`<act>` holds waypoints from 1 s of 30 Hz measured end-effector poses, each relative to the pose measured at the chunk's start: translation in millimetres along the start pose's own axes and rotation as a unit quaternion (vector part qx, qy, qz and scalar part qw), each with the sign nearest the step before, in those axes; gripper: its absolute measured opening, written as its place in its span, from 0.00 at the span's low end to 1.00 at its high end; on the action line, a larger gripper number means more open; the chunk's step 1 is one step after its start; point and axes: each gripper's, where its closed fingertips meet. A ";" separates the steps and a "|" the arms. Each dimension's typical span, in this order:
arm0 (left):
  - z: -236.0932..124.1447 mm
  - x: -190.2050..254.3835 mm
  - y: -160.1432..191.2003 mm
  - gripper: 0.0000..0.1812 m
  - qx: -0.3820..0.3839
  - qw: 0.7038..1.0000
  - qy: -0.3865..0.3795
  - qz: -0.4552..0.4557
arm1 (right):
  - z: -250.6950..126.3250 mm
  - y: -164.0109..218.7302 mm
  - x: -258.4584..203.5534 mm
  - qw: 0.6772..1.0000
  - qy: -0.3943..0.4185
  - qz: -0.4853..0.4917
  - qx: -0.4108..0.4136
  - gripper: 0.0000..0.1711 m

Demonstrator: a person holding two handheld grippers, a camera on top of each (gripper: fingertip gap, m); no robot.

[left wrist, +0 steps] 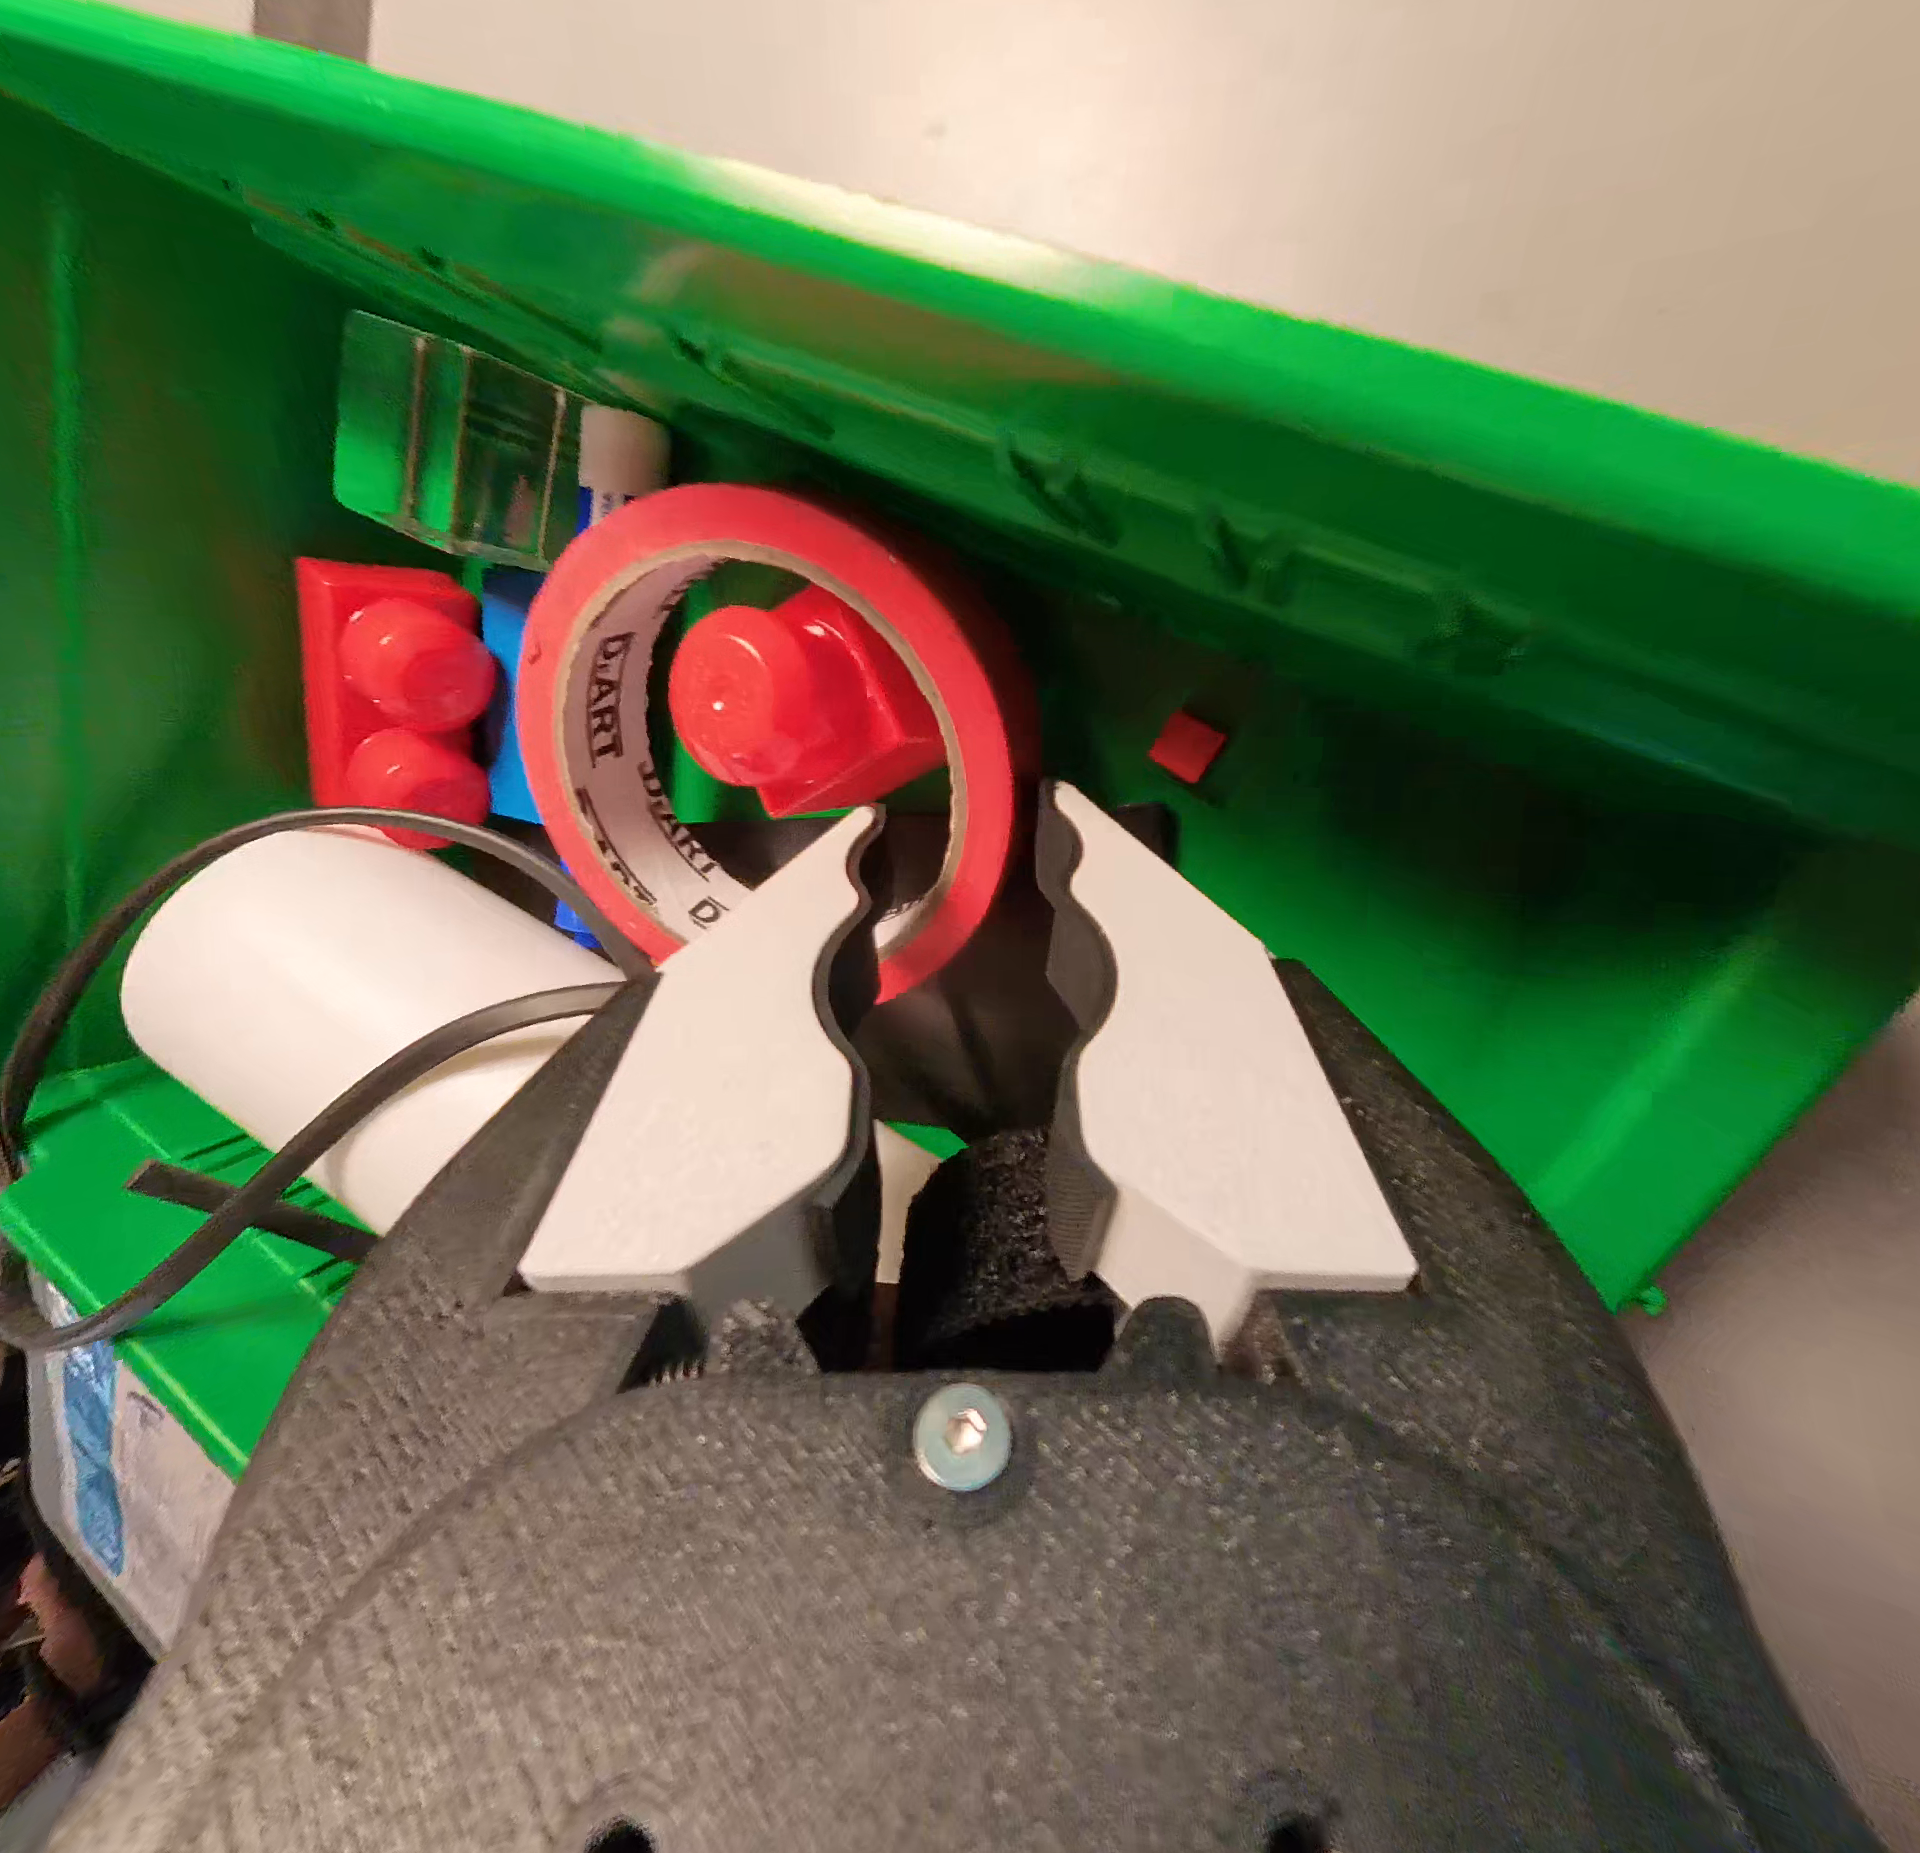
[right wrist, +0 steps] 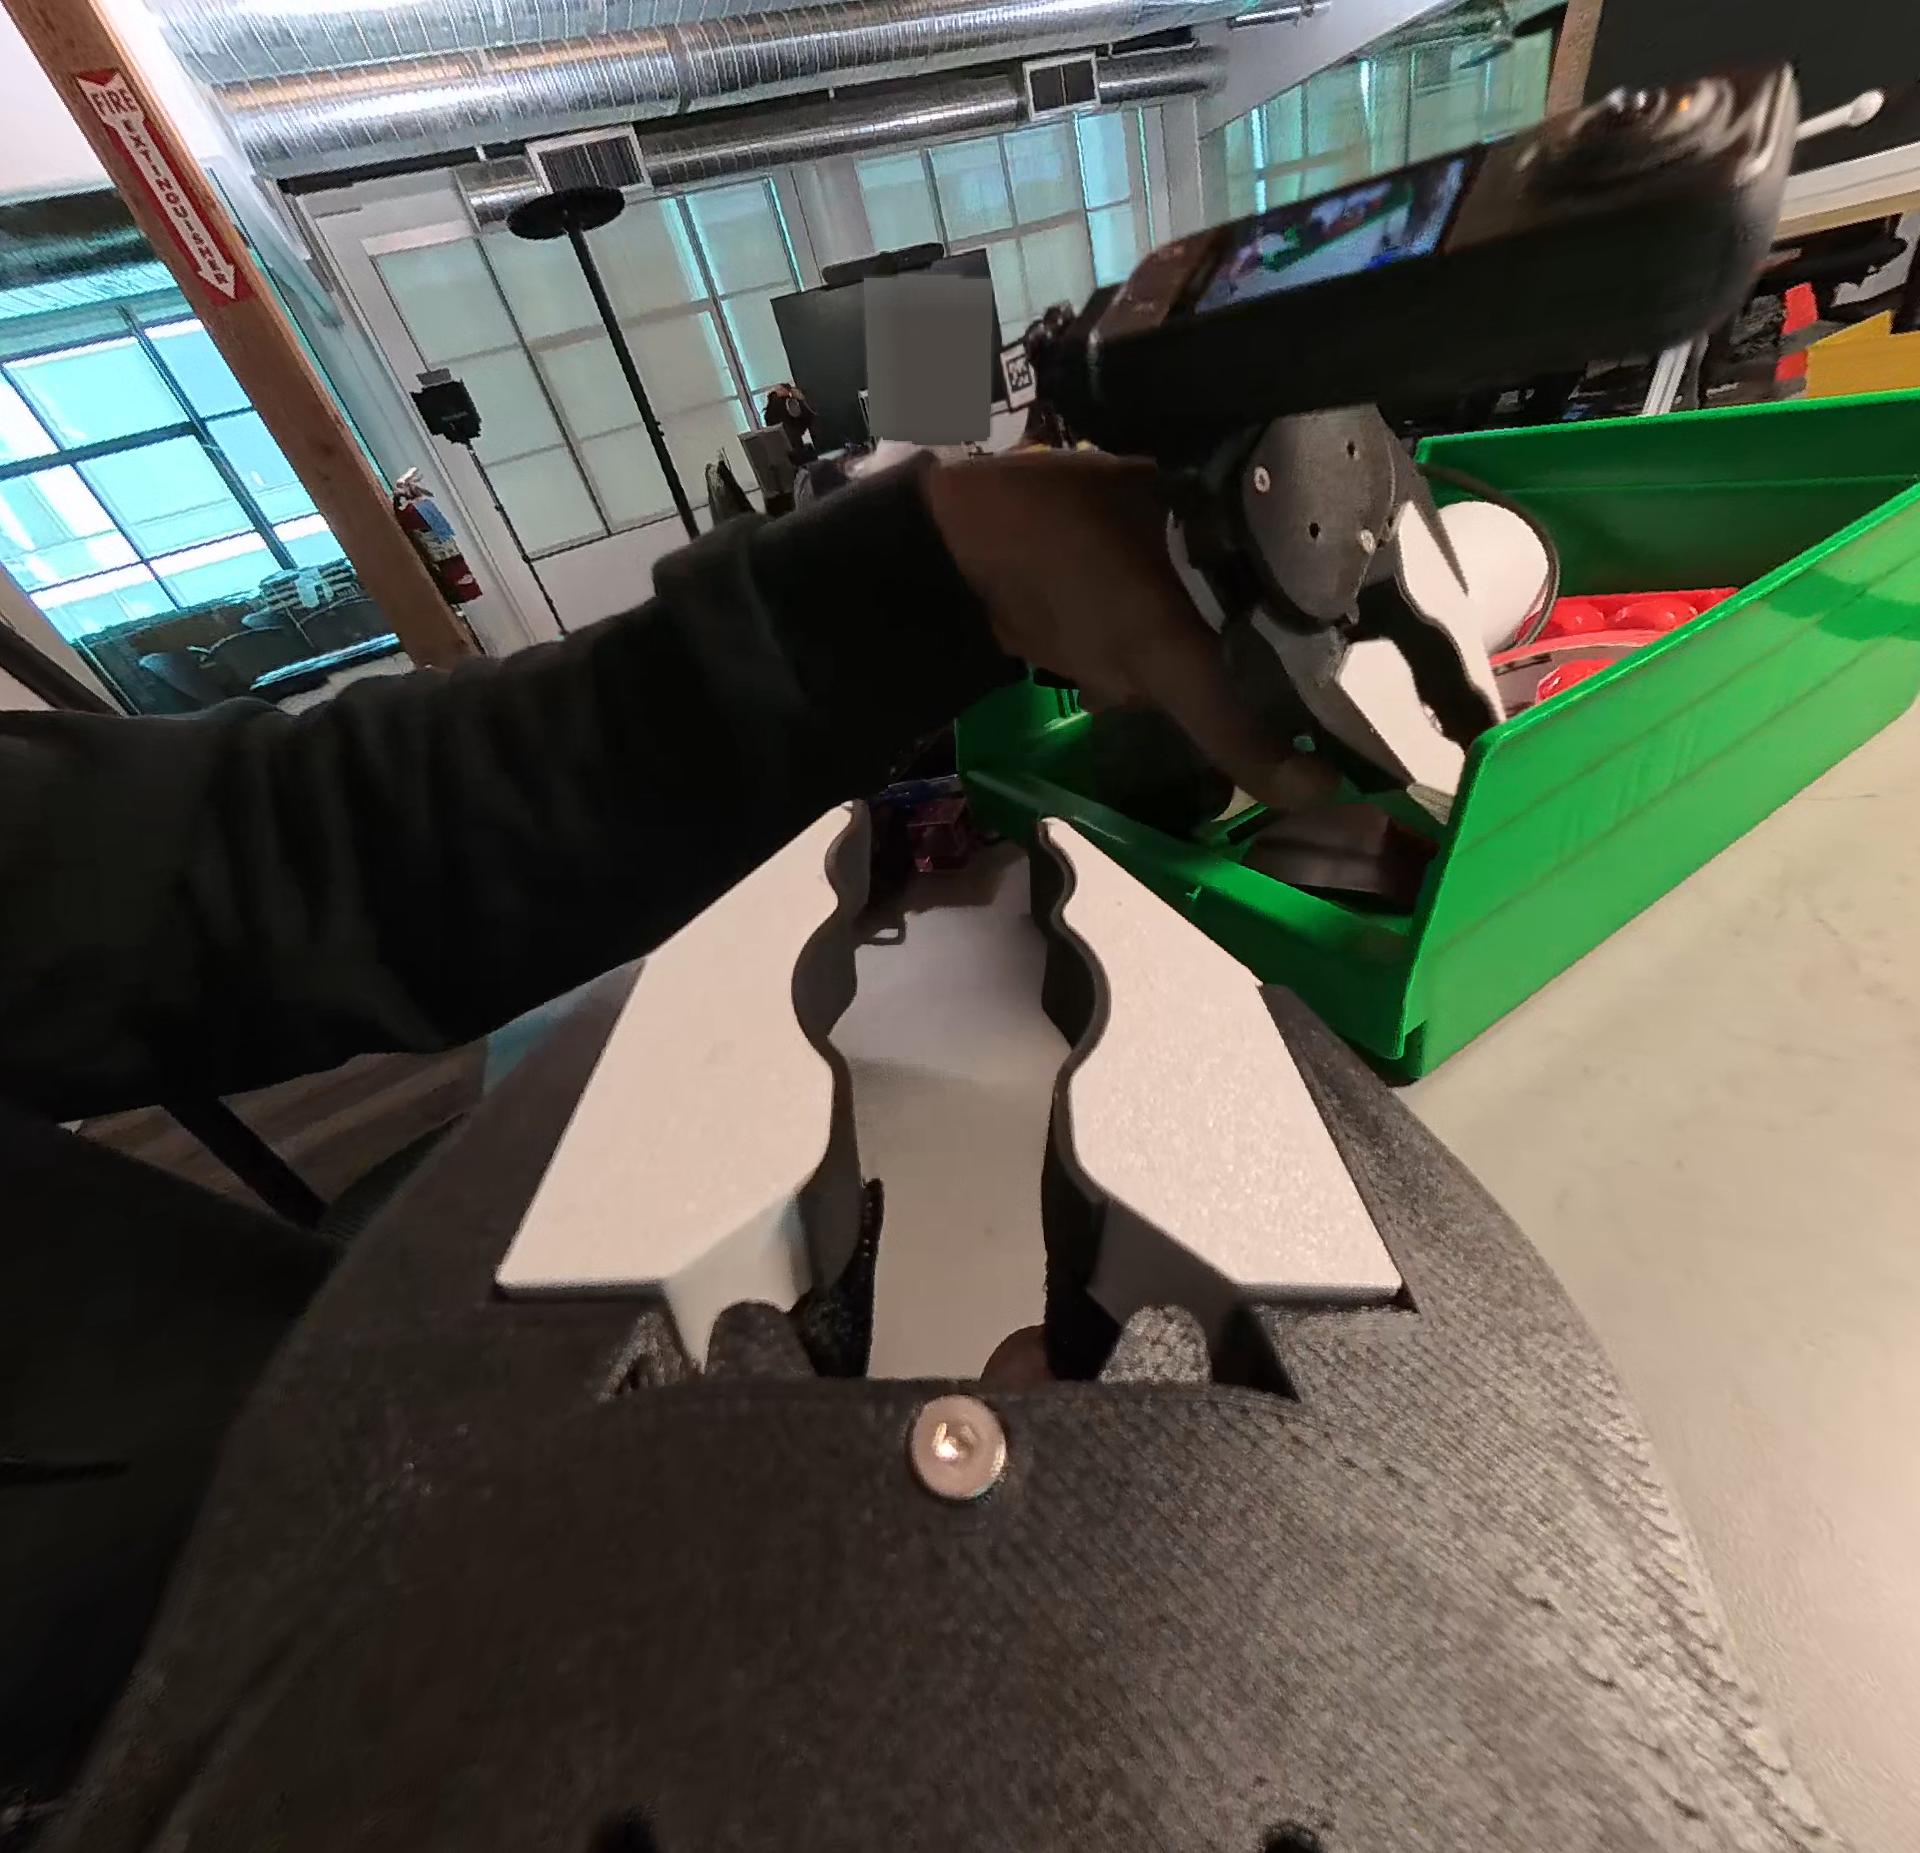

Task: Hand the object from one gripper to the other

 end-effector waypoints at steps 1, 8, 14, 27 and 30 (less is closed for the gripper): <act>3.2 0.6 2.2 0.14 -0.004 1.000 -0.002 0.004 | 0.0 0.2 -0.2 1.000 0.000 -0.001 0.000 0.18; -6.4 -2.0 -5.8 0.11 0.042 0.999 -0.017 -0.009 | -1.6 -1.8 2.9 1.000 0.004 0.007 0.007 0.18; -76.8 -26.5 -37.4 0.10 0.261 0.961 -0.046 -0.073 | -0.7 -0.9 2.8 1.000 0.005 0.006 0.003 0.18; -178.8 -6.2 -31.5 0.08 0.550 0.818 0.022 -0.169 | 2.0 -2.5 2.6 1.000 0.016 -0.007 0.011 0.18; -210.9 1.7 -33.4 0.08 0.612 0.763 0.074 -0.197 | 3.3 -4.0 2.4 0.999 0.020 -0.019 0.016 0.18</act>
Point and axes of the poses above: each gripper's, where its closed fingertips meet, z out along the fingers, y out of its underside, x = y × z across the jaws, and after that the axes turned 4 degrees about z, right-handed
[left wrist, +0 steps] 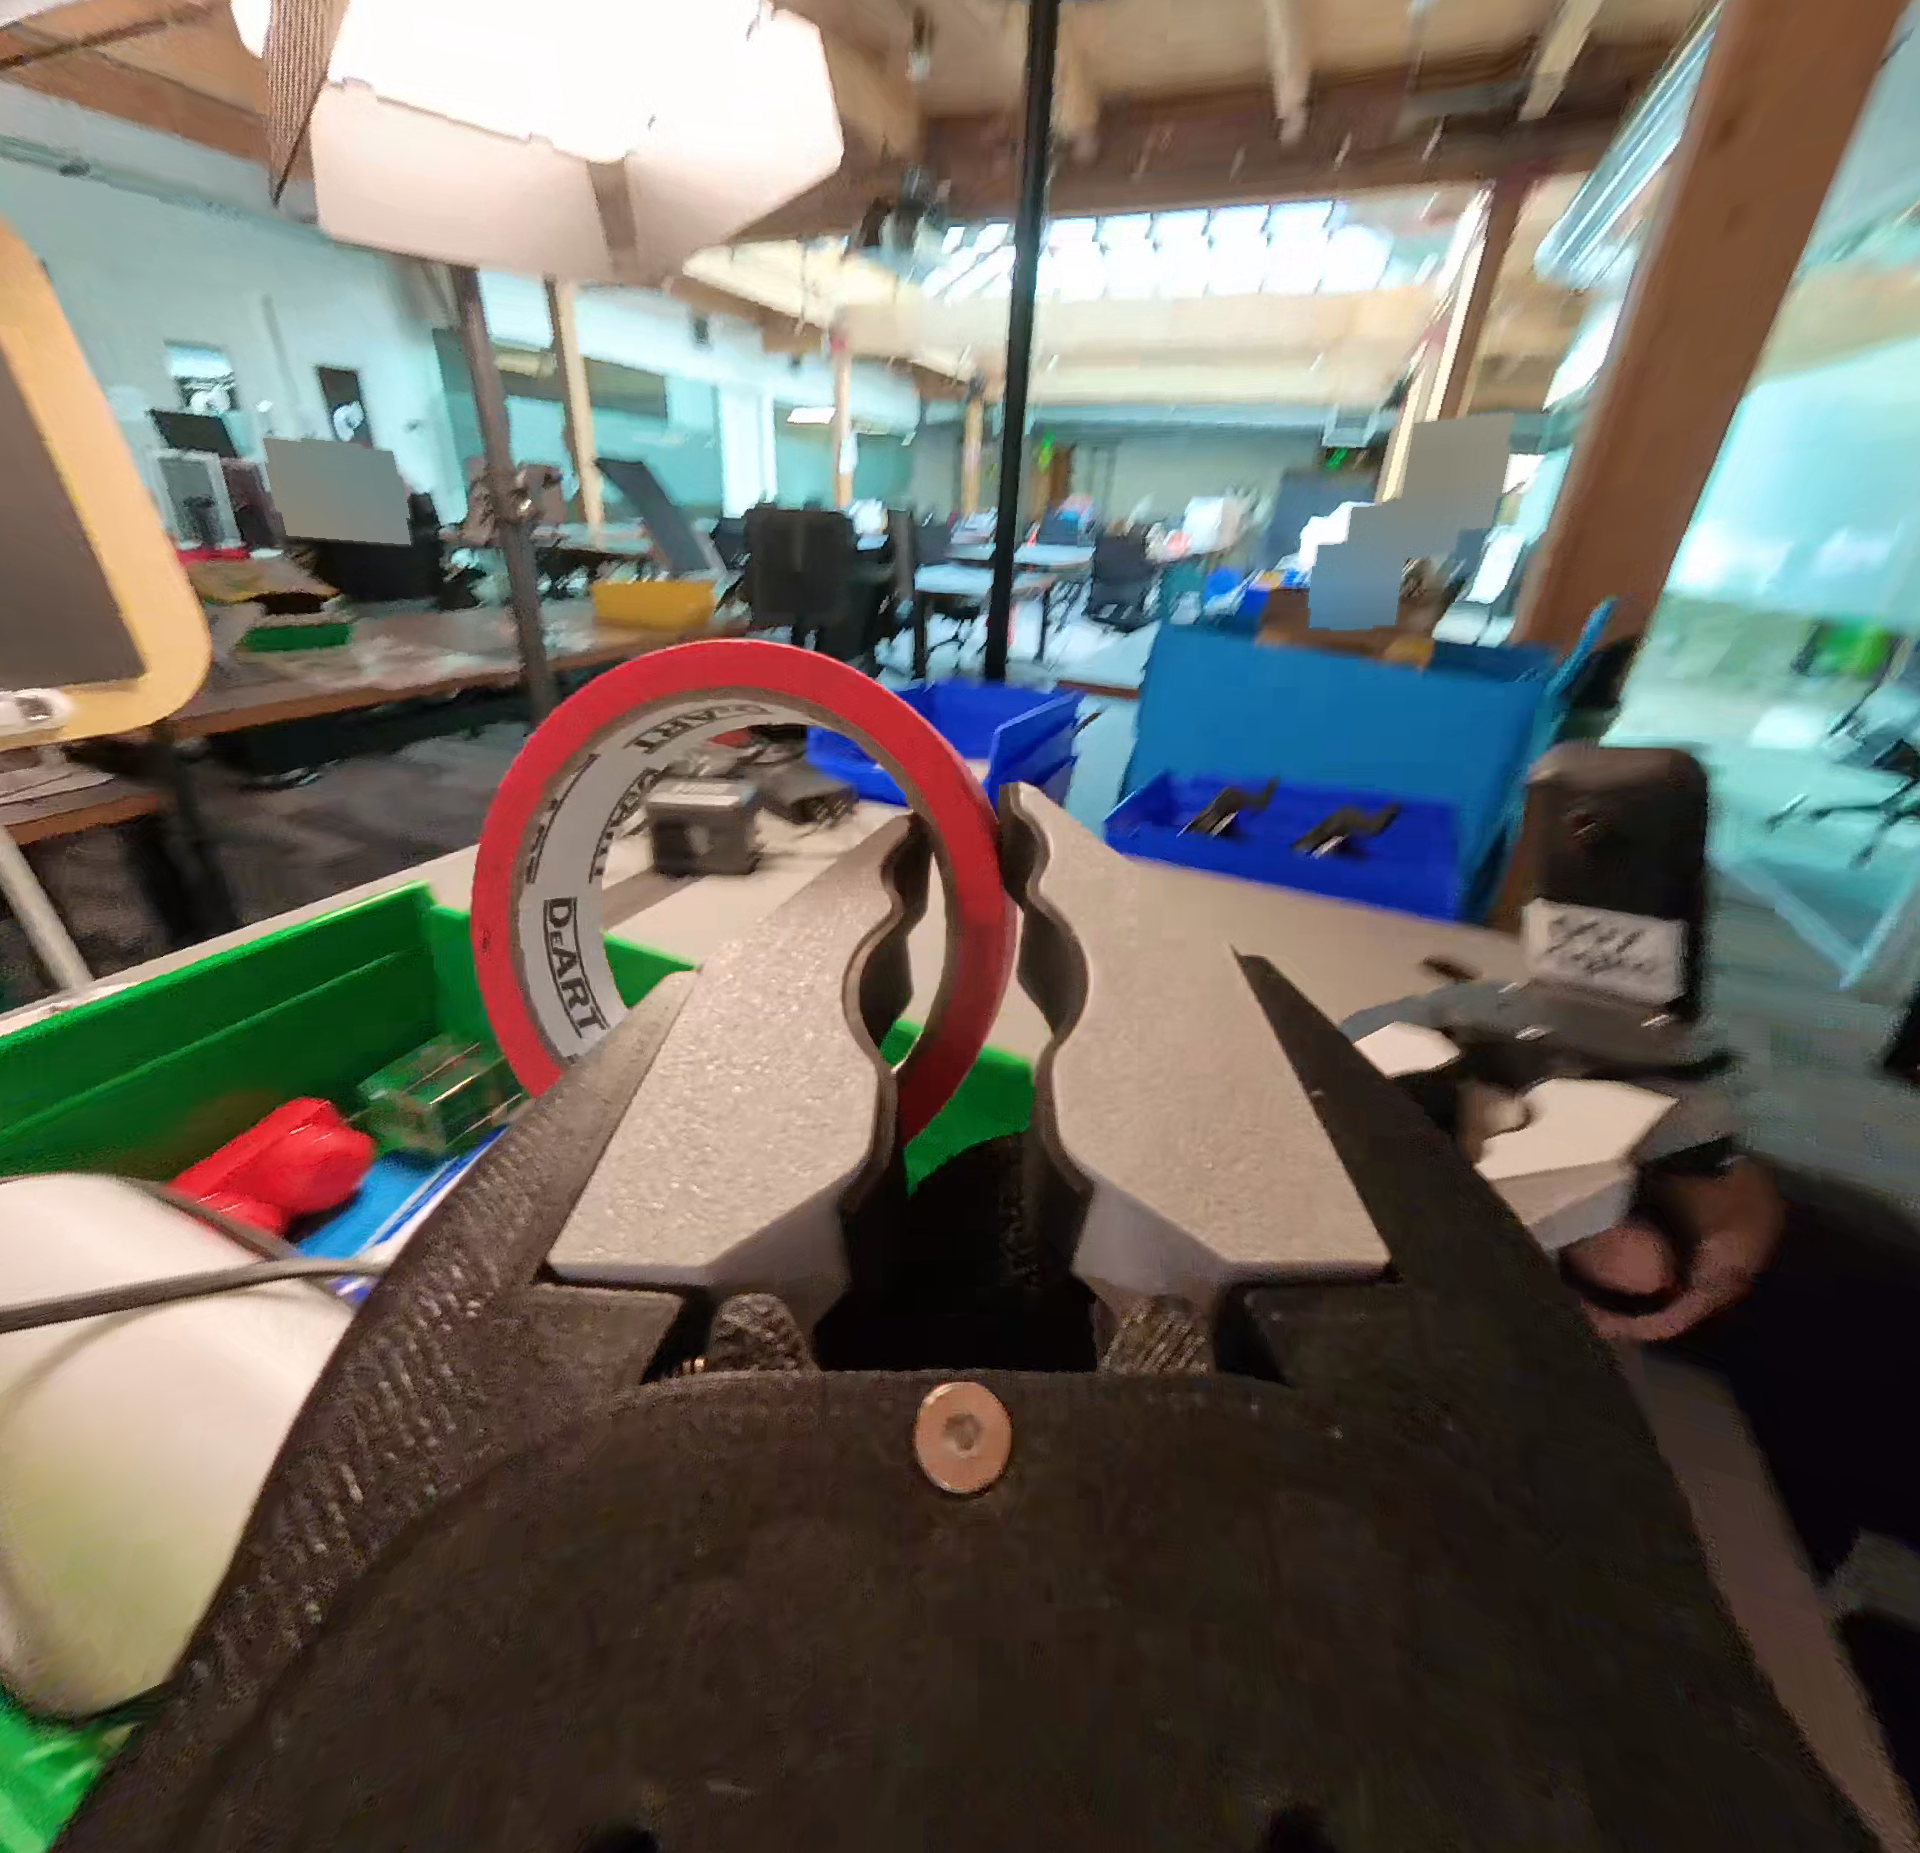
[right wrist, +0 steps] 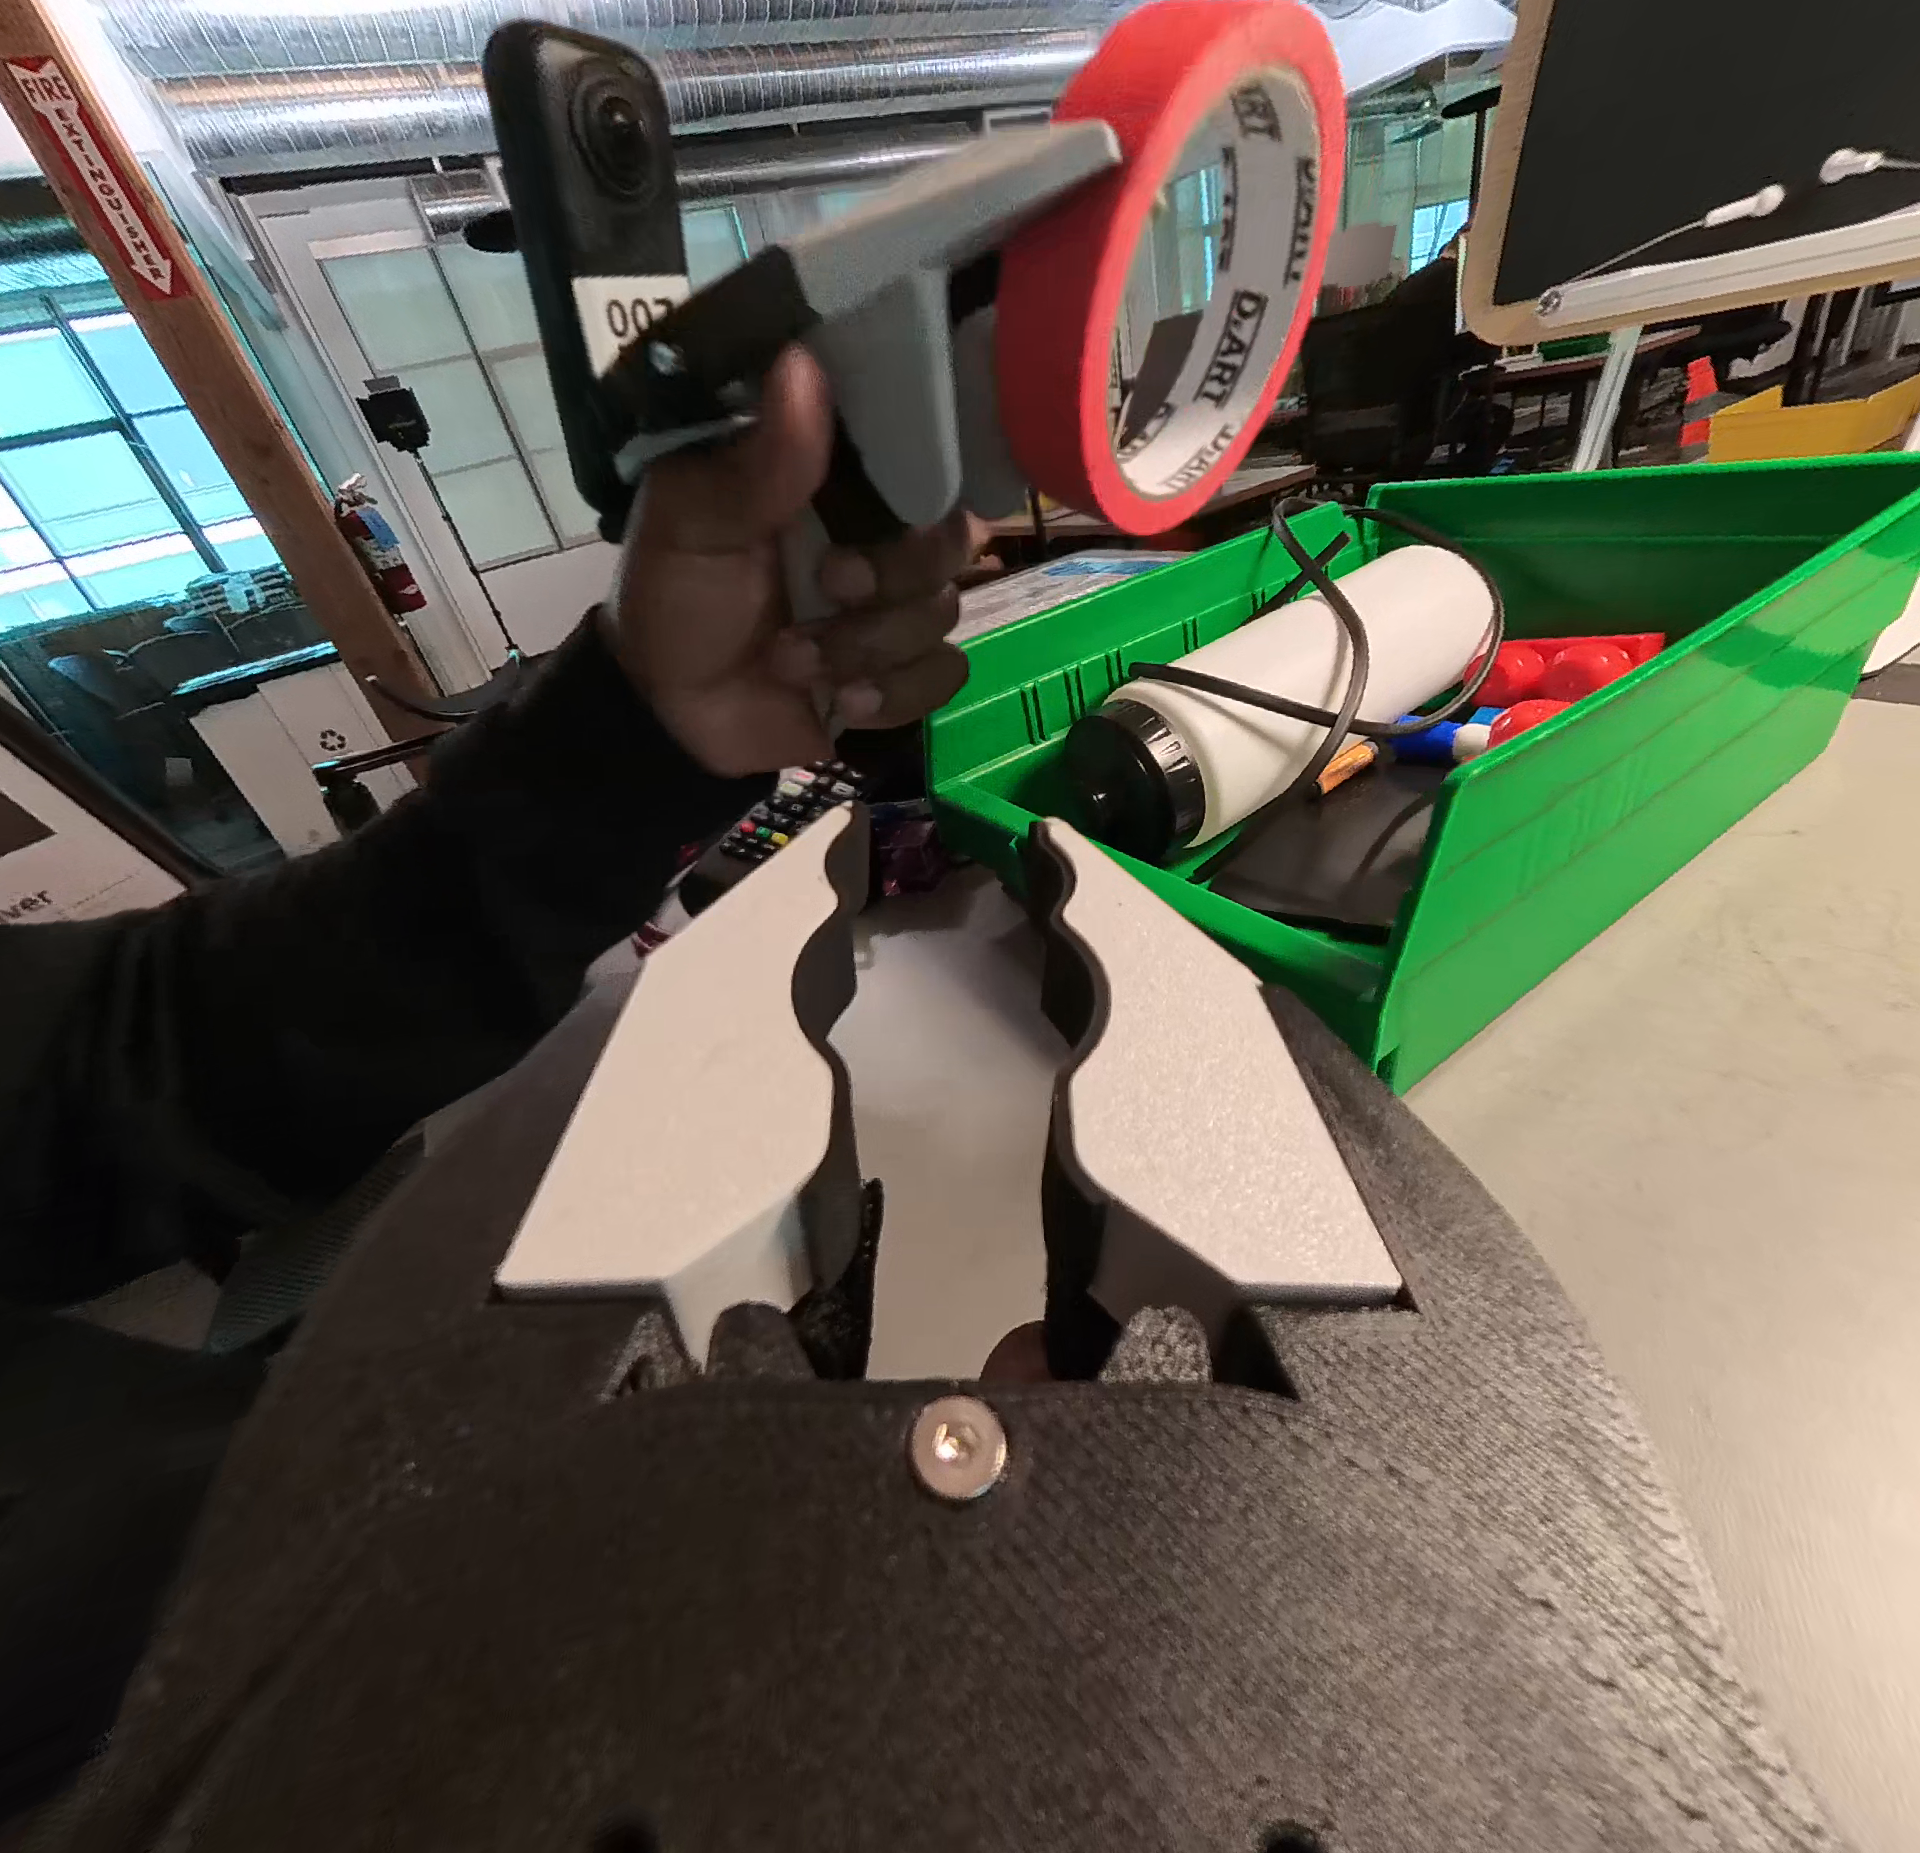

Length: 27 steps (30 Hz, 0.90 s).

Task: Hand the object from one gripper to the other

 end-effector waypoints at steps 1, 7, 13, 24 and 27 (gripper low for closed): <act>-2.9 7.6 -7.0 0.08 0.017 1.000 0.012 -0.020 | 0.7 -0.7 -0.9 1.000 0.002 -0.008 0.002 0.18; -27.2 56.8 -21.1 0.08 0.108 0.985 0.035 -0.134 | 1.3 -32.9 -24.0 0.993 -0.013 -0.069 0.094 0.26; -47.4 45.1 -1.2 0.07 0.193 0.950 -0.040 -0.240 | 25.0 -34.6 -41.3 0.985 0.019 -0.135 0.110 0.31; -54.3 46.7 7.6 0.07 0.230 0.926 -0.014 -0.299 | 35.8 -34.7 -46.9 0.978 0.051 -0.164 0.121 0.31; -55.3 49.7 12.5 0.07 0.225 0.927 -0.015 -0.299 | 30.7 -28.1 -48.1 0.976 0.060 -0.177 0.115 0.30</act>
Point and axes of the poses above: each gripper's, where its closed fingertips meet, z out along the fingers, y out of its underside, x = y × z across the jaws, and after that the axes turned 4 degrees about z, right-handed
